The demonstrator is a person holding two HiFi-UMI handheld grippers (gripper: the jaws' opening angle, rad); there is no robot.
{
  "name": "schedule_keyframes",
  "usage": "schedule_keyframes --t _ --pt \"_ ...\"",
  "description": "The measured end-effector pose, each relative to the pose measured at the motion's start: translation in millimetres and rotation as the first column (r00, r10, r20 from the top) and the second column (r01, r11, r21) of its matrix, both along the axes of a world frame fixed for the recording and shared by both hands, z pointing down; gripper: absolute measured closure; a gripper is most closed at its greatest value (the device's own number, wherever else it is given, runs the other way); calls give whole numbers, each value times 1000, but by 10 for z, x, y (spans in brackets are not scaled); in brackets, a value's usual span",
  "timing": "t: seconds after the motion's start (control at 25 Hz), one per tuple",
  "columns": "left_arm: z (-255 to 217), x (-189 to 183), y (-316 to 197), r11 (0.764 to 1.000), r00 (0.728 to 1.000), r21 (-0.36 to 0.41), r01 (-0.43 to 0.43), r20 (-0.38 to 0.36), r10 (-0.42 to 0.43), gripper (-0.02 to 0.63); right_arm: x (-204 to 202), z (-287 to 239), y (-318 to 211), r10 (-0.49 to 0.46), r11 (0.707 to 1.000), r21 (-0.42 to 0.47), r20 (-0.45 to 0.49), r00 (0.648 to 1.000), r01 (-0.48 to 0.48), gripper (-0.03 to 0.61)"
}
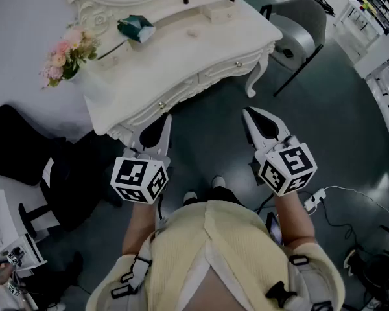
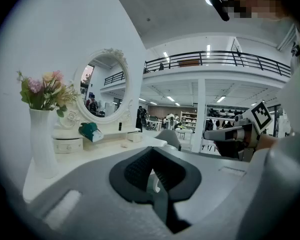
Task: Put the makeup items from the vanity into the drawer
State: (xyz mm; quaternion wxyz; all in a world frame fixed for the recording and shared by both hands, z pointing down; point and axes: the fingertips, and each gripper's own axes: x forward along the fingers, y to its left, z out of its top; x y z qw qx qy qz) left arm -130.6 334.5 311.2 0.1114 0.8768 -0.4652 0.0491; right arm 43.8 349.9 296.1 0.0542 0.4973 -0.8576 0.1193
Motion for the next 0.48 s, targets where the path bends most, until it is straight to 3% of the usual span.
schedule_keyframes --t 0.28,0.48 --pt "47 202 -137 1000 1000 23 15 10 -16 614 124 65 -172 -57 998 -13 37 998 57 574" --pt "59 344 -226 1000 999 4 20 -36 -20 614 236 105 -316 -97 995 -11 29 995 98 572"
